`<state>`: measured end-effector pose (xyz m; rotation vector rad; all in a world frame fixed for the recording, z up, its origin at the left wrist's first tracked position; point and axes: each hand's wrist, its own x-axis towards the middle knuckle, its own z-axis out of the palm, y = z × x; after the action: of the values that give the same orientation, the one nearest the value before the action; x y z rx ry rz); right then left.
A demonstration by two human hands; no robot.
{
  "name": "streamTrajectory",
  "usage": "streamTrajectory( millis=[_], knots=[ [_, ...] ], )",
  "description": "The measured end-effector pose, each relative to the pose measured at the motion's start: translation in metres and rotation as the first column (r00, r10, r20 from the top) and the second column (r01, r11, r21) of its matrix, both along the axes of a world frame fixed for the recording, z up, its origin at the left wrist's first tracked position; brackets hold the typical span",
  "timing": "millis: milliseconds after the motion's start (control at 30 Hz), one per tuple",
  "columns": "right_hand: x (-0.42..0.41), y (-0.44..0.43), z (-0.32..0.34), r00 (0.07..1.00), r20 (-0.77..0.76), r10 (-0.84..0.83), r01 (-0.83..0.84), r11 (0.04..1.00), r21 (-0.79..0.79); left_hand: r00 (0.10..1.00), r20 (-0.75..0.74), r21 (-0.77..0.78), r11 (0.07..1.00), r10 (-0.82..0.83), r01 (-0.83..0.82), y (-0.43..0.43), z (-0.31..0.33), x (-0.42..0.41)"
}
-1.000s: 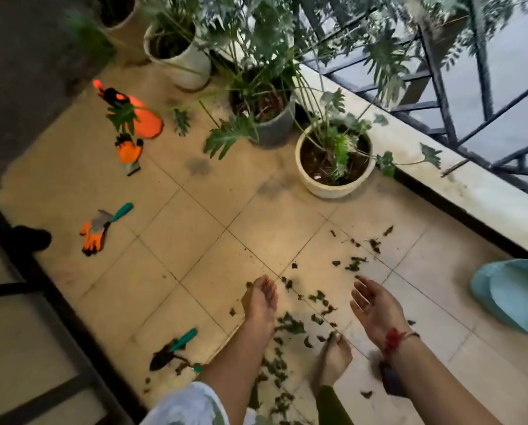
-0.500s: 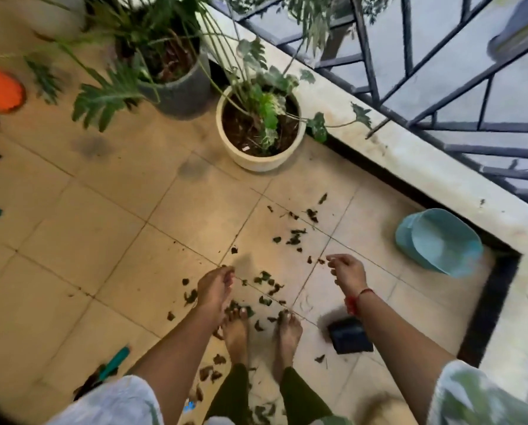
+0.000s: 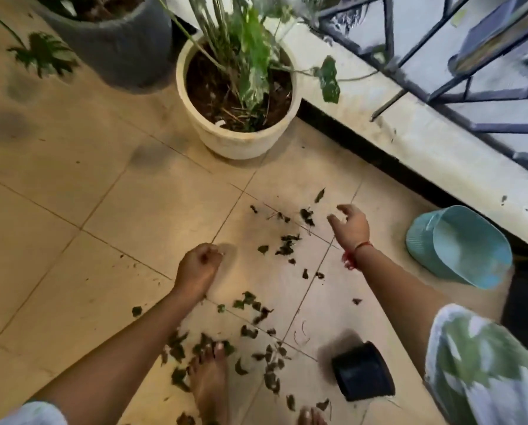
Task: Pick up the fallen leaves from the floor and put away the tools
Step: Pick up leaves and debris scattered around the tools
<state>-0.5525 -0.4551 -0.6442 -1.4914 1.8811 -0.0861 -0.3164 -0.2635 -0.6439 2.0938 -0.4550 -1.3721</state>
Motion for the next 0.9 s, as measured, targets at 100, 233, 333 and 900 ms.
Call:
streamTrajectory(
  millis=[100,233,333,900],
  knots=[
    [-0.011,-0.035,-0.066,0.96,-0.12,0.254,-0.262,0.963,-0.059,0.994,0.088,-0.16,0.984,-0.058,0.072,-0.014,-0.052,0.002],
    [-0.02,-0.057,-0.136,0.916,-0.253,0.312,-0.349,0.93,-0.116,0.927,0.363,-0.255,0.946,-0.099,0.201,-0.012,-0.113,0.023],
    [-0.023,-0.037,-0.172,0.954,-0.225,0.199,-0.235,0.961,-0.146,0.877,0.468,-0.258,0.933,-0.106,0.25,0.011,-0.148,0.048],
    [0.039,0.096,-0.194,0.304,0.095,0.948,-0.889,0.318,-0.331,0.793,0.609,-0.301,0.917,-0.028,0.263,0.076,-0.192,0.062]
  ],
)
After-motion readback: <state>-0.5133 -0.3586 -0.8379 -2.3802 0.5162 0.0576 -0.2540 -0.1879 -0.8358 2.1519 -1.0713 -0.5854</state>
